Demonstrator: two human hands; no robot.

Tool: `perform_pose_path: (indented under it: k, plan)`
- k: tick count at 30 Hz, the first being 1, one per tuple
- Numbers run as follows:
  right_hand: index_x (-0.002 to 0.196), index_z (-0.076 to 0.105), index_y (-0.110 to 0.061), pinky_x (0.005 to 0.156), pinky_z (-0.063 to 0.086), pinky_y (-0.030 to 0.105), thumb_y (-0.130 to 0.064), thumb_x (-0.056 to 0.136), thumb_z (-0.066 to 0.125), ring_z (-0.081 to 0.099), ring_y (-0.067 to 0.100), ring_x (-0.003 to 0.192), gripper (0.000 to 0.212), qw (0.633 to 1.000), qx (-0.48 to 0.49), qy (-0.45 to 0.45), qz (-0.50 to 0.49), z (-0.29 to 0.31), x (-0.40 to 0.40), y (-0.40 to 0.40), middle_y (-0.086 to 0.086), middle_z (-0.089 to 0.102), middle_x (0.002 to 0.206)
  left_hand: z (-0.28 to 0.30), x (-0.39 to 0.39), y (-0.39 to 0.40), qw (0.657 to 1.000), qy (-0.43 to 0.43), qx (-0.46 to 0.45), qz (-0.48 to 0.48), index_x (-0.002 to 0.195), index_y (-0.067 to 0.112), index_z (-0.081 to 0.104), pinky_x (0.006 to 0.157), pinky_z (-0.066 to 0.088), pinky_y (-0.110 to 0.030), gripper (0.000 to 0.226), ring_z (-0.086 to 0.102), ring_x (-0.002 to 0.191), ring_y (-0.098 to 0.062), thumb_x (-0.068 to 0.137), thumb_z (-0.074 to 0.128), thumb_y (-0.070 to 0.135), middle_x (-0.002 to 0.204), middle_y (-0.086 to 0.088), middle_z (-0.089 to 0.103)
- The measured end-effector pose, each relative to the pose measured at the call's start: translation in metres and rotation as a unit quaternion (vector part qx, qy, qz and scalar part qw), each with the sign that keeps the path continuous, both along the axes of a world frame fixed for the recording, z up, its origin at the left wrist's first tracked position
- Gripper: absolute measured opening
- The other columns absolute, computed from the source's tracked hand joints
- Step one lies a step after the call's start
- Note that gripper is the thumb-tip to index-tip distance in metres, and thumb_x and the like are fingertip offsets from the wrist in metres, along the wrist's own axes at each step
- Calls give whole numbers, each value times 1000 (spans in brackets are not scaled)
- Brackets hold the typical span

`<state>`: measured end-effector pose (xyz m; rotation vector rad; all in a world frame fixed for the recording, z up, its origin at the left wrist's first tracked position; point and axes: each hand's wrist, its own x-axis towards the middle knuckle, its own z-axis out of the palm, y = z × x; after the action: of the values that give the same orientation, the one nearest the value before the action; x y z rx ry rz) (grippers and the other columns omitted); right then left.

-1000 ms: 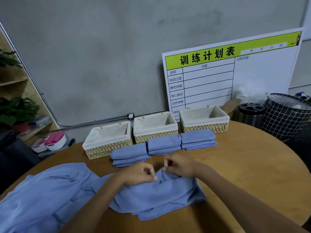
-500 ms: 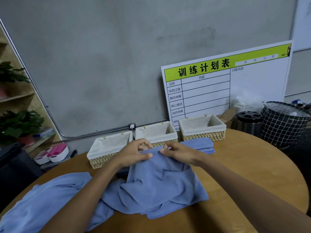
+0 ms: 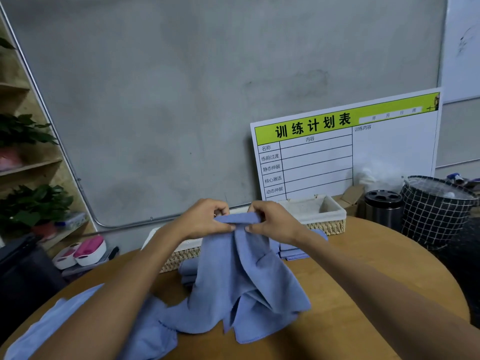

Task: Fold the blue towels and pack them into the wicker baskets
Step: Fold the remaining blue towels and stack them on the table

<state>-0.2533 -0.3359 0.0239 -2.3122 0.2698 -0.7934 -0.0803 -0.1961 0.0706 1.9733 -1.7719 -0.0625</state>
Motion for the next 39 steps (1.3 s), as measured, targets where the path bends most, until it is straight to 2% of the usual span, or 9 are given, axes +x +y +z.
perform_pose_path:
  k: [7,10,12,17,21,25,28,33,39]
  plan:
    - [78,60,-10,56,36,19,-26,85,77,48,8,63,25,993,84,14,78,34,-17,7,-6,54,66,35,-1,13,996,-81,8,33,56,17,39,55,23,-33,52,26,53,-12,79,75,46,52,3,30]
    - [77,59,-2,62,35,22,-46,94,63,46,10,65,47,991,89,33,98,47,-25,6,-1,48,68,47,0,19,981,-176,2,81,61,11,43,53,24,-34,58,29,51,-14,76,63,63,53,-5,37]
    - [68,57,-10,57,33,16,-40,98,59,41,6,59,43,993,68,37,86,52,-29,1,-7,43,62,52,2,25,970,-217,6,106,61,11,47,52,26,-34,61,32,49,-15,73,51,70,53,-6,43]
    - [73,64,-23,57,34,14,-29,93,70,46,-2,59,22,998,1,32,47,74,-35,-12,-11,55,65,71,1,38,991,-123,31,51,62,17,31,57,20,-35,48,25,55,-14,79,49,58,58,0,27]
    - [73,60,-26,58,35,20,-31,86,77,46,2,60,21,997,-71,-5,-12,92,-28,-20,-6,57,68,85,2,43,996,-45,-35,68,58,21,41,58,26,-34,31,31,55,-9,83,53,36,56,7,39]
    - [76,61,-20,55,34,15,-30,85,77,45,0,56,21,992,-97,-57,-56,99,-25,-17,-11,48,62,85,9,49,991,-46,-90,84,72,22,63,58,36,-22,24,47,59,-5,93,65,32,68,4,60]
    - [68,58,-20,53,32,17,-40,84,77,44,2,54,32,993,-95,-23,-69,98,-20,-26,-11,47,59,85,15,50,989,-79,-91,80,75,23,66,56,34,-20,21,48,59,-5,92,69,35,69,1,62]
    - [52,30,-19,57,23,32,-66,79,69,29,12,51,66,990,-88,58,-96,86,-4,-52,-6,28,50,86,39,38,974,-172,-89,117,72,25,53,58,36,-32,32,49,61,-12,92,66,44,65,6,55]
    - [51,27,-21,51,22,29,-59,82,71,26,9,46,66,991,-25,96,-92,88,7,-73,-6,26,49,83,70,14,977,-133,-111,128,68,26,42,59,35,-35,42,47,63,-17,89,69,49,63,4,51]
